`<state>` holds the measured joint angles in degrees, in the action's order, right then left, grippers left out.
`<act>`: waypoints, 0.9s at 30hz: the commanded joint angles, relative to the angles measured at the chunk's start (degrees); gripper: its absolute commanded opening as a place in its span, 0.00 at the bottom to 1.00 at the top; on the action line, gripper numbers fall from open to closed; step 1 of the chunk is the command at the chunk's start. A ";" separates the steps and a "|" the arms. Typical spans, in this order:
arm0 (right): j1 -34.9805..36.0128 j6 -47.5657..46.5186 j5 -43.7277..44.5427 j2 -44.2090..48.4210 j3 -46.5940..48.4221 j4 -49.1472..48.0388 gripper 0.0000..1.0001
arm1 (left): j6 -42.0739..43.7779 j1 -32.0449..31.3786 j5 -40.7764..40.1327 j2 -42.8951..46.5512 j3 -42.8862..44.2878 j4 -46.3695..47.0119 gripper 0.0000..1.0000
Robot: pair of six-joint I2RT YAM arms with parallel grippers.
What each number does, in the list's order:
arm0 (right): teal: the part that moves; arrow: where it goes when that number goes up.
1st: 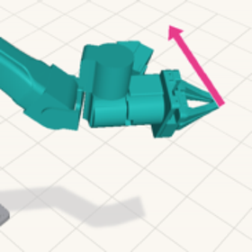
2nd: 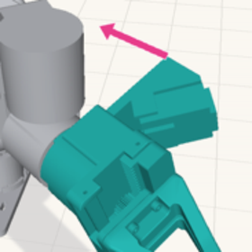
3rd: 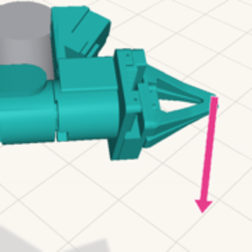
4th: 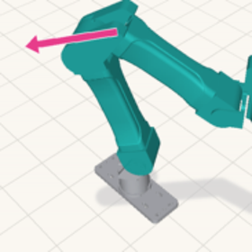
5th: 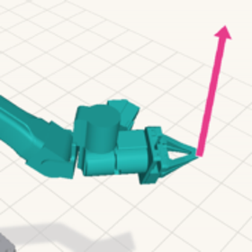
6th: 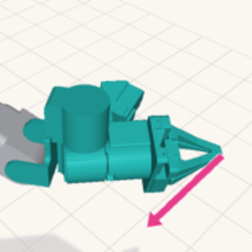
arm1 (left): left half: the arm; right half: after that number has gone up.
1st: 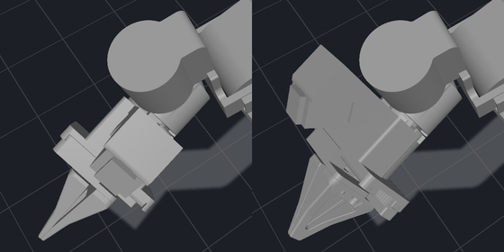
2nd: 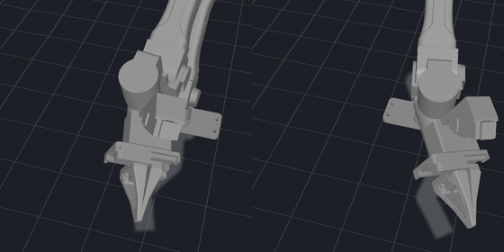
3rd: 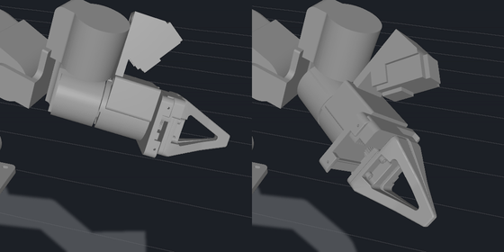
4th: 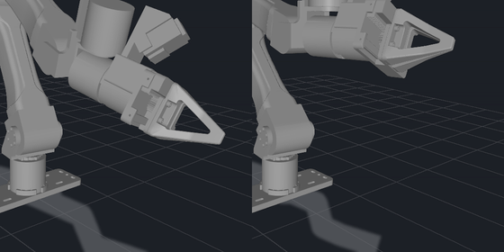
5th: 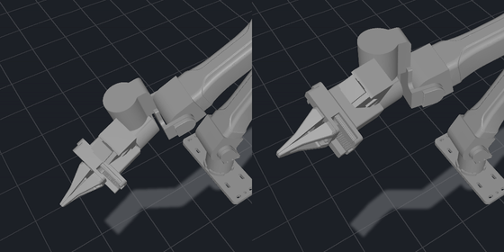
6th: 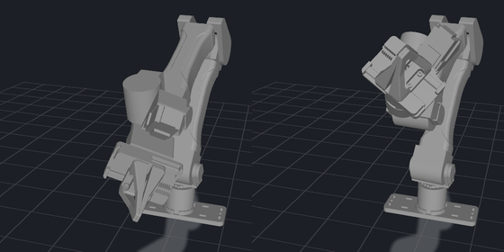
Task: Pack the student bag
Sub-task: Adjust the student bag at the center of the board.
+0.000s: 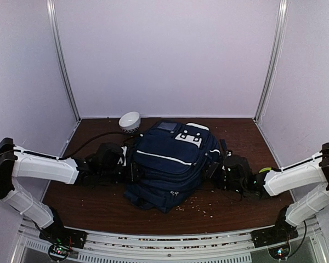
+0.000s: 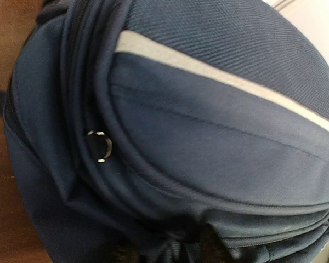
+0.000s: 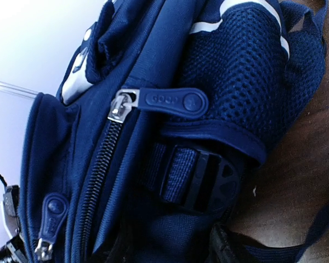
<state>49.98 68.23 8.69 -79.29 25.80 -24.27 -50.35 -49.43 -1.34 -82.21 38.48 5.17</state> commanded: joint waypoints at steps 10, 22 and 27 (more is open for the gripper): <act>-5.84 -16.46 1.02 -0.94 14.09 17.23 0.49 | -3.05 -10.69 -5.94 -4.77 7.75 6.70 0.41; -1.20 -11.95 25.42 29.55 0.23 32.56 0.89 | -0.27 -11.26 -15.84 7.27 2.62 -5.50 0.93; 1.45 -17.09 25.12 30.42 3.38 36.81 1.00 | 6.12 -8.30 -17.03 8.93 6.60 -11.45 0.98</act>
<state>50.39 55.35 29.56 -48.93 27.00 7.86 -50.28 -60.18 -15.55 -74.17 42.17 -1.65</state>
